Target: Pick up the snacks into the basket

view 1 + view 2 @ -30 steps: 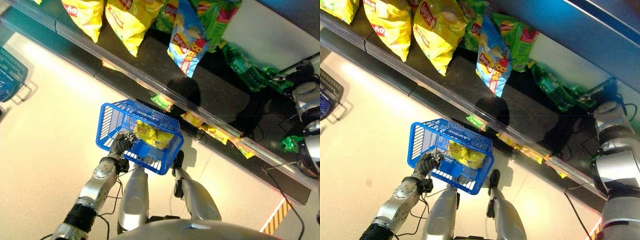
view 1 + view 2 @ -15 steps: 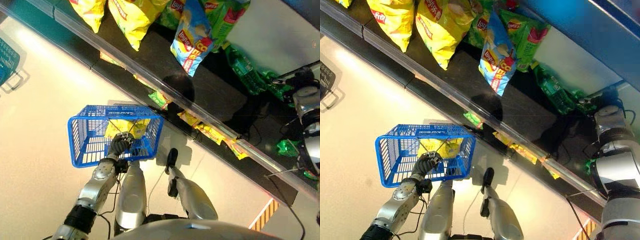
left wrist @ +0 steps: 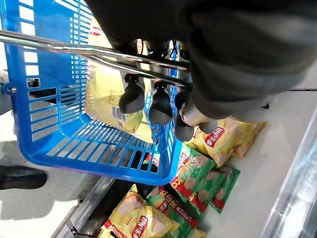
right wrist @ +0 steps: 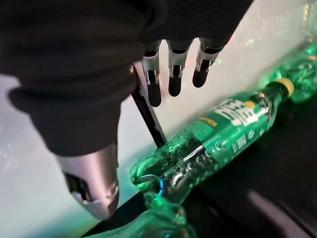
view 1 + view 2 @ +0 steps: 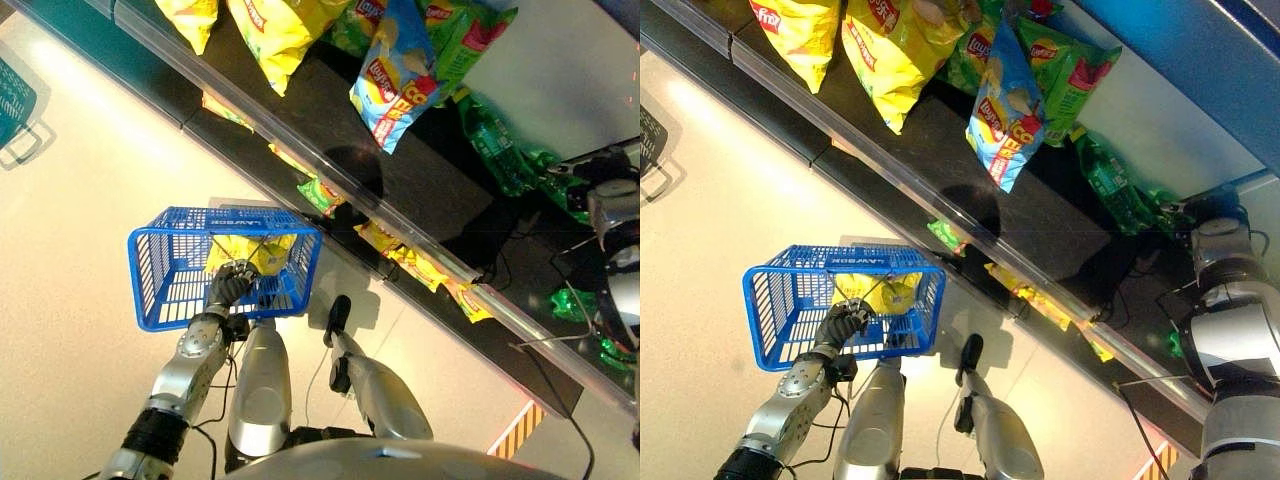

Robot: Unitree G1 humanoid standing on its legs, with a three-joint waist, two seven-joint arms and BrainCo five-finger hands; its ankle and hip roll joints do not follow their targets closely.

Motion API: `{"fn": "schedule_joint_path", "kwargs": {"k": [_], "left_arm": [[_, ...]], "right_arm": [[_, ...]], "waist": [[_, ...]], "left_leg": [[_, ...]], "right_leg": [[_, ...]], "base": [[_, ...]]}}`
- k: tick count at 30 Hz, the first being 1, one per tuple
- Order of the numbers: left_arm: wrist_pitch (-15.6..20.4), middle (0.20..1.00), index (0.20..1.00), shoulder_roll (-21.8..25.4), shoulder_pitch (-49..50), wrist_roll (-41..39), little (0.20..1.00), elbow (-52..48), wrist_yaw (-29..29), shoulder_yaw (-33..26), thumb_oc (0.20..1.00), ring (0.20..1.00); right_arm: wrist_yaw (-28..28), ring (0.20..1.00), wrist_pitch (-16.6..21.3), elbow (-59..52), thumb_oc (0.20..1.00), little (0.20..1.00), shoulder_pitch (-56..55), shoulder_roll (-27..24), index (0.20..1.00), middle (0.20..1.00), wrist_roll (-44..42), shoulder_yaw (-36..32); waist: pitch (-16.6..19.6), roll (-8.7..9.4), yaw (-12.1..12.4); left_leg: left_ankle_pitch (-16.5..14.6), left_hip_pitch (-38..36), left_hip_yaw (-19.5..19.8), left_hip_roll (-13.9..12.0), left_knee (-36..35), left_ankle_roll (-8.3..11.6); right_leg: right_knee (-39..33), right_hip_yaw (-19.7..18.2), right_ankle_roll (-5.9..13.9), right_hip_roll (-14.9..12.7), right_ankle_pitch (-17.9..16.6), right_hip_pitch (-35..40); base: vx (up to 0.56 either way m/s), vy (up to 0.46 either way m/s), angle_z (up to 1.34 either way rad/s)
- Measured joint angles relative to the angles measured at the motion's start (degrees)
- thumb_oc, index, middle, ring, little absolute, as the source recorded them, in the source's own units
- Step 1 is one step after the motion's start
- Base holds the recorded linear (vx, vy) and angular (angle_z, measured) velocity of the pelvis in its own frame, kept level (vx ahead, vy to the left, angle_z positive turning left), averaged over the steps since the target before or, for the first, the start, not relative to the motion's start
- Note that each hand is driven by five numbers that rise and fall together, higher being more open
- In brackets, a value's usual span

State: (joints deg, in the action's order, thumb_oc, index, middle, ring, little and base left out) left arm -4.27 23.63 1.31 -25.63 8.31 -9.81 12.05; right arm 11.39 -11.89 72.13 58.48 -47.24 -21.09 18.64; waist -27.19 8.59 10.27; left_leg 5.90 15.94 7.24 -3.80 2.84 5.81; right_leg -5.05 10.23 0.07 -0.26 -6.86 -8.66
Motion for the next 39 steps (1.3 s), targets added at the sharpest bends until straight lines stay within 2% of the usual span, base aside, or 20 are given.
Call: {"fn": "schedule_joint_path", "kwargs": {"k": [5, 8, 11, 14, 21, 29, 34, 39], "left_arm": [[-0.4, 0.2, 0.2, 0.1, 0.3, 0.0, 0.2, 0.0, 0.0, -0.7, 0.2, 0.2], [-1.3, 0.2, 0.2, 0.2, 0.7, 0.1, 0.2, 0.1, 0.1, -2.2, 0.2, 0.2], [-1.3, 0.2, 0.2, 0.1, 0.5, 0.1, 0.2, 0.0, 0.3, -2.2, 0.2, 0.2], [-1.5, 0.2, 0.2, 0.1, 2.1, 0.1, 0.2, 0.0, 0.9, -2.0, 0.2, 0.2], [-2.7, 0.2, 0.2, 0.0, 5.7, 0.2, 0.2, 0.0, 1.2, -2.1, 0.2, 0.2], [-3.0, 0.2, 0.2, -0.1, 7.5, 0.2, 0.2, 0.0, 1.4, -2.3, 0.2, 0.2], [-2.9, 0.2, 0.2, 0.0, 7.6, 0.2, 0.2, 0.0, 1.3, -2.0, 0.2, 0.2], [-2.9, 0.2, 0.2, 0.1, 7.3, 0.1, 0.2, -0.1, 1.2, -1.6, 0.2, 0.2]], "right_arm": [[0.1, 1.0, 0.0, -2.2, 1.0, 1.0, -2.2, 1.1, 1.0, 1.0, -1.1, -3.4], [-1.8, 1.0, 1.9, -8.3, 1.0, 1.0, -3.8, 4.6, 1.0, 1.0, -0.8, -3.5], [-2.6, 1.0, 2.8, -10.4, 1.0, 1.0, -3.6, 8.9, 1.0, 1.0, 0.6, -4.1], [-3.3, 1.0, 2.8, -10.4, 1.0, 1.0, -3.6, 12.8, 1.0, 1.0, 2.6, -4.4], [-3.5, 1.0, 2.7, -11.2, 1.0, 1.0, -4.7, 13.6, 1.0, 1.0, 5.6, -4.5], [-4.3, 1.0, 2.6, -12.2, 1.0, 1.0, -6.9, 13.9, 1.0, 1.0, 8.3, -4.5], [-4.4, 1.0, 2.0, -6.2, 1.0, 1.0, -5.7, 14.3, 1.0, 1.0, 11.3, -4.1], [-3.9, 1.0, 0.3, 0.8, 1.0, 1.0, -3.5, 13.6, 1.0, 1.0, 14.5, -2.6]], "waist": [[0.0, 0.0, 0.0], [0.1, -0.04, -0.1], [1.7, 0.07, 0.3], [5.2, -0.08, 1.6], [9.2, -0.97, 1.5], [12.2, -1.47, 1.5], [12.8, -1.22, 1.6], [12.7, -0.82, 2.0]], "left_leg": [[-0.1, -1.7, -0.1, 0.0, -0.3, 0.05], [-0.5, -5.3, -0.6, 0.0, -0.6, 0.0], [-0.9, -6.3, -0.5, 0.1, -1.0, -0.29], [-0.4, -6.7, -0.7, 0.8, -2.1, -0.95], [0.1, -11.0, -2.4, 3.3, -4.4, -3.14], [-0.2, -13.5, -3.3, 3.7, -5.4, -3.43], [-0.3, -12.2, -2.4, 3.7, -4.9, -3.37], [-0.2, -6.4, -0.7, 4.0, -2.0, -3.43]], "right_leg": [[-0.1, -0.1, -0.02, 0.0, 0.0, 1.6], [-0.1, -0.3, 0.34, -0.1, 0.5, 4.7], [-0.1, -0.1, 0.21, -0.3, 1.0, 5.6], [-0.1, -0.2, 0.5, -1.3, 1.0, 5.5], [-0.1, -1.1, 2.28, -4.1, 1.4, 8.3], [-0.1, -1.8, 2.83, -4.6, 1.8, 10.0], [-0.1, -1.6, 3.16, -4.6, 2.0, 9.2], [1.1, 0.1, 3.2, -4.6, 1.9, 5.1]], "base": [[0.03, 0.019, -0.03], [0.06, 0.02, -0.04], [0.04, 0.032, 0.09], [0.04, 0.041, 0.03], [0.04, 0.018, -0.05], [0.02, 0.007, -0.05], [-0.06, -0.03, 0.06], [-0.06, -0.028, 0.17]]}}
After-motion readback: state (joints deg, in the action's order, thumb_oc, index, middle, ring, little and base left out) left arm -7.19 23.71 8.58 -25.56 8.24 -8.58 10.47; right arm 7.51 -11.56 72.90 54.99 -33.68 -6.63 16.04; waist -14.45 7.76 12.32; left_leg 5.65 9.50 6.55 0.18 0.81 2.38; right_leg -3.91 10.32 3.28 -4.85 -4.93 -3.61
